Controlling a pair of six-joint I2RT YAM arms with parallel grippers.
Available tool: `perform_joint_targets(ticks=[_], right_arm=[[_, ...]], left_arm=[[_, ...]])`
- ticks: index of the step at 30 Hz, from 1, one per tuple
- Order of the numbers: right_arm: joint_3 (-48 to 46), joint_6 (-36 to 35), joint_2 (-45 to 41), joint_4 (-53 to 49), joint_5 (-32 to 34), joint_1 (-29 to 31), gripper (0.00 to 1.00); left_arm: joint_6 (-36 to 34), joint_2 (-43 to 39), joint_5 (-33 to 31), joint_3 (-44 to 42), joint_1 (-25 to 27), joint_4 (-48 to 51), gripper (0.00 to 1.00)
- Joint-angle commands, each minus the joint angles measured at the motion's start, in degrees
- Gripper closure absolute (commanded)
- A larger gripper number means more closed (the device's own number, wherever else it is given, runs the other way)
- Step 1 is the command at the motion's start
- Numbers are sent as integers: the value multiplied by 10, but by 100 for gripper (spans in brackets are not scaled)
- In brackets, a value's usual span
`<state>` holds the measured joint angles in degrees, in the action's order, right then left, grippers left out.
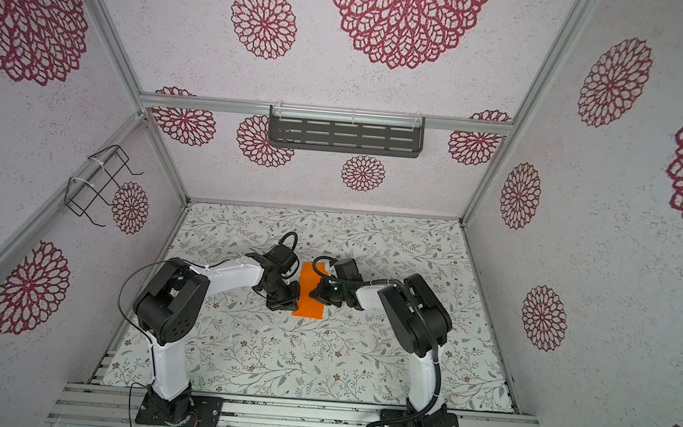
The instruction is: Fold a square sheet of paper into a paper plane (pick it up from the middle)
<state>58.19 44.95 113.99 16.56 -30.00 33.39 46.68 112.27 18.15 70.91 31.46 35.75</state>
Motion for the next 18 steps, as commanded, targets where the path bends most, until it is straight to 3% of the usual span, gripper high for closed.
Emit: perform_joint_targets(ticks=[1,7,18], right_arm=[[5,-47,-22,-17,-20,-8,96],[13,-89,-40,-37,-49,14,96],[-2,-72,-11,-35,-53,23,97]], left_arm=[[-6,23,-21,0,7,21,100],[-8,26,-29,0,8,26,100],[-7,25,-33,0,8,27,100]])
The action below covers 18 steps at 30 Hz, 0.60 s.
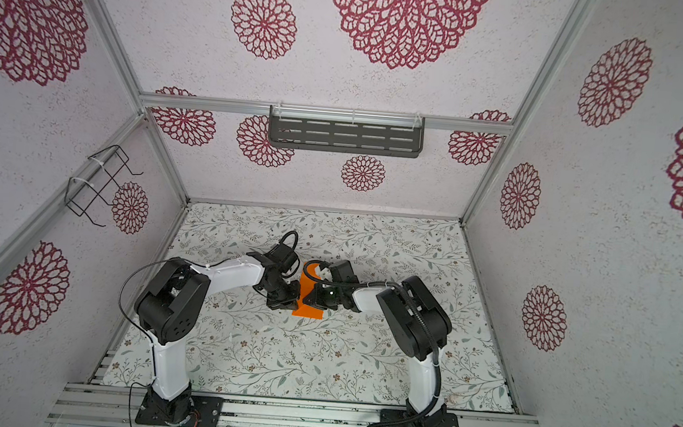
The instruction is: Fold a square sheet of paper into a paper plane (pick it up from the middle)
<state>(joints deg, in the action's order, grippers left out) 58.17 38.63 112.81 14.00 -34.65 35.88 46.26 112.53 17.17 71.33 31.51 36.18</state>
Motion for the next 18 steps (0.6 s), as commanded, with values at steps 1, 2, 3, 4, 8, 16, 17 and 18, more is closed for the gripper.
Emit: perform_joint_targets(ticks=[1,2,3,4,8,16,17,18], right_arm=[[-2,-10,4,-14,-4,-3,96],[-4,-12,6,-17,-2,-7,96],[-5,-14,8,-21,0,-10,96],[-6,-18,9,-28,2,-13,96],[-5,-38,16,-63,19,-31,96],[7,-72,21,-110,50,-76,97],[10,-82,21,-119,57,-83,97],[13,-88,20,-130,65,-91,97]], left_arm=[[-3,22,-24,-5,7,24,100],[-3,22,-24,-6,7,24,100],[-2,21,-25,-7,7,24,100],[-2,20,-26,-7,7,24,100],[-3,20,-25,-8,7,24,100],[-3,18,-27,-10,7,26,100],[-4,17,-28,-10,7,26,100],[-4,16,-28,-10,7,26,100]])
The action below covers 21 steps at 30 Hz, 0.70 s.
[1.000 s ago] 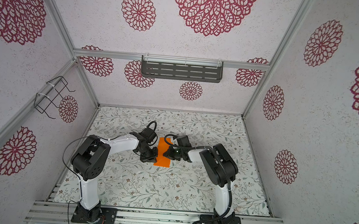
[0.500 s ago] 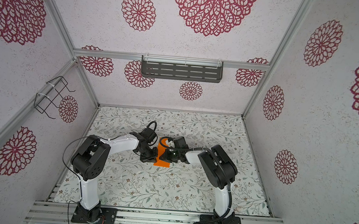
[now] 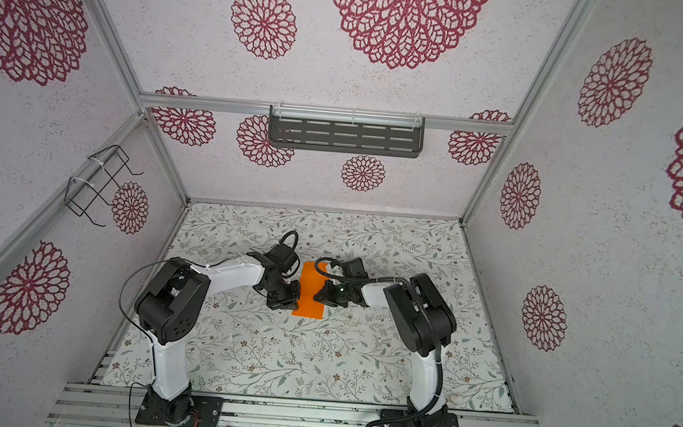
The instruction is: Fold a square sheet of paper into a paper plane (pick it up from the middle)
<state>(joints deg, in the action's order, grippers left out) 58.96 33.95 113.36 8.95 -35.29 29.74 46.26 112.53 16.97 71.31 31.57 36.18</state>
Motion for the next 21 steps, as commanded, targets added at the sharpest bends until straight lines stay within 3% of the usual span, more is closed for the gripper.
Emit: perform_joint_targets(ticks=[1,8,11,16,21], right_arm=[[8,-46,14,-89,80,-36,97],[17,-24,-29,-98,108,-74,96],[-4,-5,-62,-55,76,-72,95],[-35,18,-92,-1,30,-46,93],[-19,27,-60,2,19,-6,93]], left_arm=[[-5,16,-26,-10,7,27,100],[-5,16,-23,-11,7,24,100],[-6,13,-18,-7,6,21,100],[-8,14,-14,-2,6,20,100],[-8,16,-14,-1,6,20,100]])
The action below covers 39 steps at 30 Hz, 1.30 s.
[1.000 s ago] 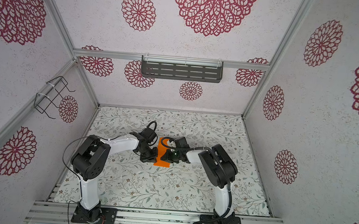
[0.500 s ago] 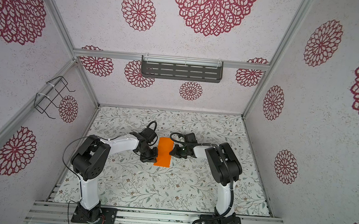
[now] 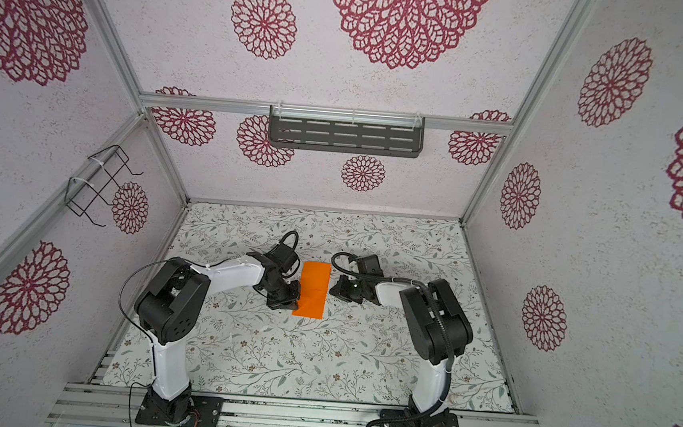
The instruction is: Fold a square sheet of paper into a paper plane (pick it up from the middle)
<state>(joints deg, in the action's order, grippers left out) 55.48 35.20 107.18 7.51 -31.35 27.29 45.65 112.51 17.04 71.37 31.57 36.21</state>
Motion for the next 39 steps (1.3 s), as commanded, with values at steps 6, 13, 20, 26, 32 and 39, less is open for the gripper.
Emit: perform_joint_targets(ticks=[6,13,20,26,32,39], right_arm=[[53,23,47,6,-23,34,93],[74,33,73,-40,22,24,94],[53,28,72,-60,35,16,95],[41,34,75,-51,31,16,95],[32,40,75,-43,31,16,95],[25,40,75,-43,34,15,95]], left_arm=[[-3,16,-15,-1,6,22,100],[-10,16,-9,6,7,21,100],[-19,7,5,32,9,10,100],[-18,37,11,70,20,-2,95],[-18,67,1,98,24,11,95],[-18,72,-21,90,24,43,97]])
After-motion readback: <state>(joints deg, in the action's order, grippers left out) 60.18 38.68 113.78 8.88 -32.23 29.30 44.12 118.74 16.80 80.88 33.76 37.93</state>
